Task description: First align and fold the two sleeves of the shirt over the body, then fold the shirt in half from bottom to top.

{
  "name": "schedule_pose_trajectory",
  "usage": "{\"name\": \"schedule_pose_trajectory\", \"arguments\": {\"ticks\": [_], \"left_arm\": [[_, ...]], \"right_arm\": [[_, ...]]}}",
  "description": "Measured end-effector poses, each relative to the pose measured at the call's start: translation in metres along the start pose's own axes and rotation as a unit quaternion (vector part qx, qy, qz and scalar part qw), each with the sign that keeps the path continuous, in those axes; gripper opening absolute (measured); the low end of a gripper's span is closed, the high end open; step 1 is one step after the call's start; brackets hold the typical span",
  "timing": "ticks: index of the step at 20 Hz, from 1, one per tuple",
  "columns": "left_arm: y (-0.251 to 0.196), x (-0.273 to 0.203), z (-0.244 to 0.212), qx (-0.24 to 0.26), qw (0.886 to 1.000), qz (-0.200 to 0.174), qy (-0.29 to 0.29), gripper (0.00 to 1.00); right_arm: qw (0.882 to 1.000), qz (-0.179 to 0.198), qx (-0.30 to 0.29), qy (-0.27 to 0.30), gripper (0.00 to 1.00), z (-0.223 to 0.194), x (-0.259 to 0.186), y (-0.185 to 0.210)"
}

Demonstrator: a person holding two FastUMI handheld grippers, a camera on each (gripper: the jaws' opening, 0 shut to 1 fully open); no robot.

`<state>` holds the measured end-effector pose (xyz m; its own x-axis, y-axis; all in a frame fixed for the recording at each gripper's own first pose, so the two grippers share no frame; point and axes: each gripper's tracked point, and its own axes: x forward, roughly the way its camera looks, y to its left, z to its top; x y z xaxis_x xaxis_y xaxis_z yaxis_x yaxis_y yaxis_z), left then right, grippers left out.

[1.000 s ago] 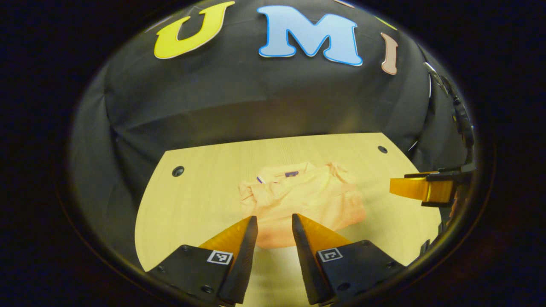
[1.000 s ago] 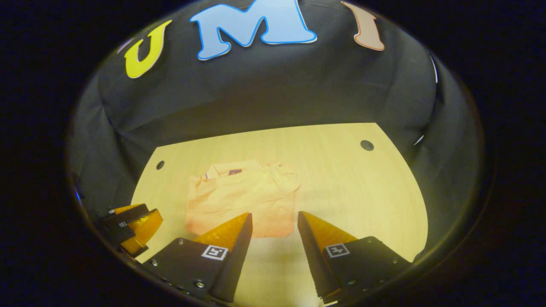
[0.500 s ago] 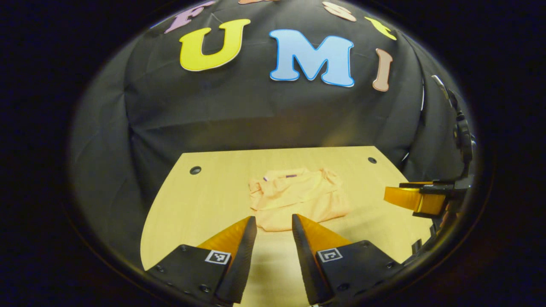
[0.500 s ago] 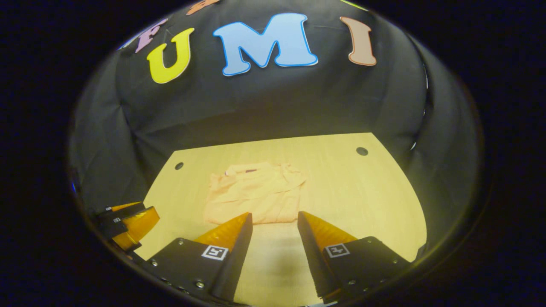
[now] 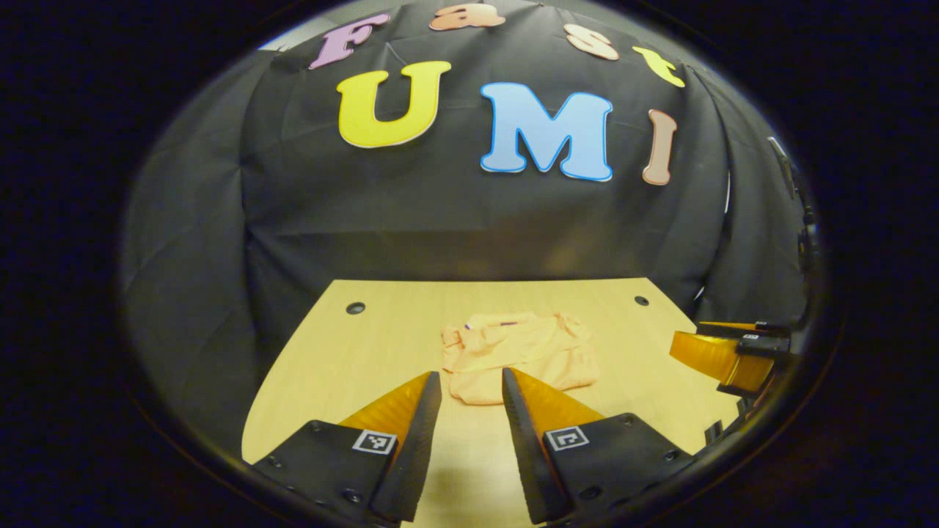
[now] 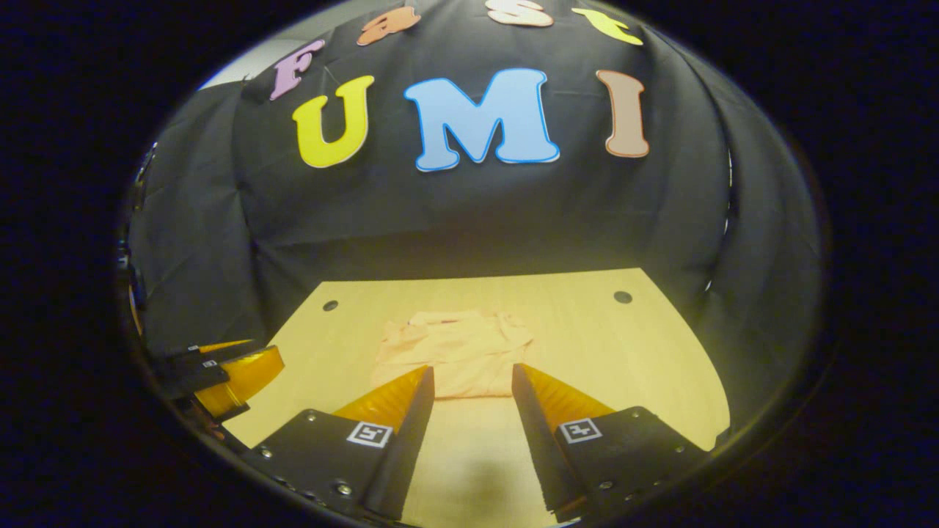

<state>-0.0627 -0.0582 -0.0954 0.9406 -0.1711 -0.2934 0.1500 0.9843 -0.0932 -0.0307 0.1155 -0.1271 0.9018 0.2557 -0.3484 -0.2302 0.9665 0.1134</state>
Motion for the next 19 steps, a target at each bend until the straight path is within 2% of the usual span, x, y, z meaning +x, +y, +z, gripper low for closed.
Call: {"name": "schedule_pose_trajectory", "arguments": {"ticks": [5,9,19], "left_arm": [[-0.001,-0.025,0.057,0.01,0.996,0.004,-0.09,0.59],[-0.006,-0.032,0.089,0.024,0.991,0.006,-0.132,0.6],[-0.014,-0.037,0.101,0.05,0.987,0.0,-0.154,0.61]], "right_arm": [[0.997,-0.003,-0.021,-0.074,0.68,0.036,-0.018,0.003],[0.992,-0.006,-0.037,-0.119,0.68,0.064,-0.028,0.007],[0.989,-0.004,-0.024,-0.144,0.67,0.081,-0.03,0.009]]}}
